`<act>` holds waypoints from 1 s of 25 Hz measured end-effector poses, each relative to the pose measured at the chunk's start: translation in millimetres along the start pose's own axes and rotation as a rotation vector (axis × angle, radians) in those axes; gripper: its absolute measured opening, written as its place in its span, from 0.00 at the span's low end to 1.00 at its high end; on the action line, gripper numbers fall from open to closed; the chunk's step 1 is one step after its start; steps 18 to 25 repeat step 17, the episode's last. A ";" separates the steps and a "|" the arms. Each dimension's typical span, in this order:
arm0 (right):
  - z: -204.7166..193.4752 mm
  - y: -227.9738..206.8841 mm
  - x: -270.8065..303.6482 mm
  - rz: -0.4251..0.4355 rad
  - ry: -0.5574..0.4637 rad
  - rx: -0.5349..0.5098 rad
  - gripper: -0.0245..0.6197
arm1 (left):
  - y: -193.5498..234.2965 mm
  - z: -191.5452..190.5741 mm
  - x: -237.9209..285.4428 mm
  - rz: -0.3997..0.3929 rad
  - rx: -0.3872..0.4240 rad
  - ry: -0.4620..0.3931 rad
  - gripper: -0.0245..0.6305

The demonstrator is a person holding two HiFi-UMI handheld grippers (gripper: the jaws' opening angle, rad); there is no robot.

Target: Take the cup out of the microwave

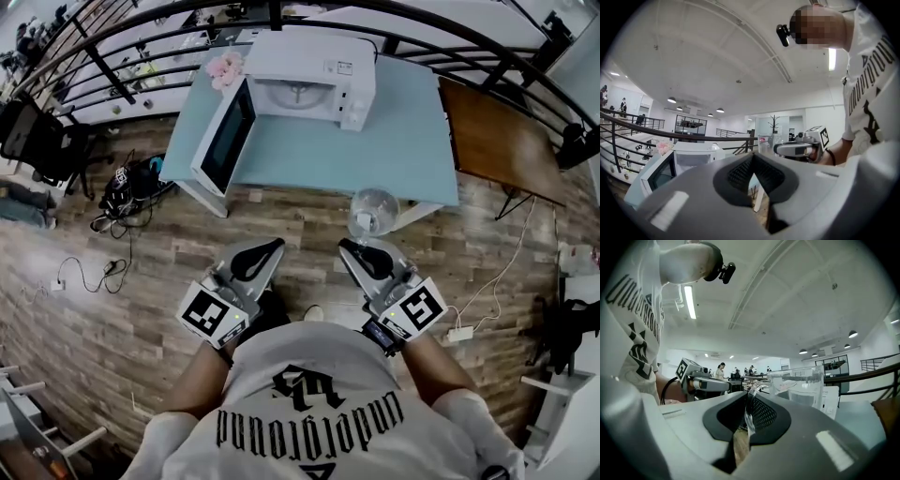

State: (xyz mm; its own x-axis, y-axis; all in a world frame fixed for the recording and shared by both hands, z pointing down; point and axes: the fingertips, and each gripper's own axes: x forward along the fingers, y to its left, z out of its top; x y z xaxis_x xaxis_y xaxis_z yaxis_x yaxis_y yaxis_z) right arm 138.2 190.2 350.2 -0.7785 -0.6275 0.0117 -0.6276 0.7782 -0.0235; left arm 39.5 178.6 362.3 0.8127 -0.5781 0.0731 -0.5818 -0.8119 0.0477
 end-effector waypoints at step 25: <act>3.2 18.0 -21.0 0.009 -0.021 0.008 0.06 | -22.9 5.1 -9.9 0.016 0.009 -0.009 0.11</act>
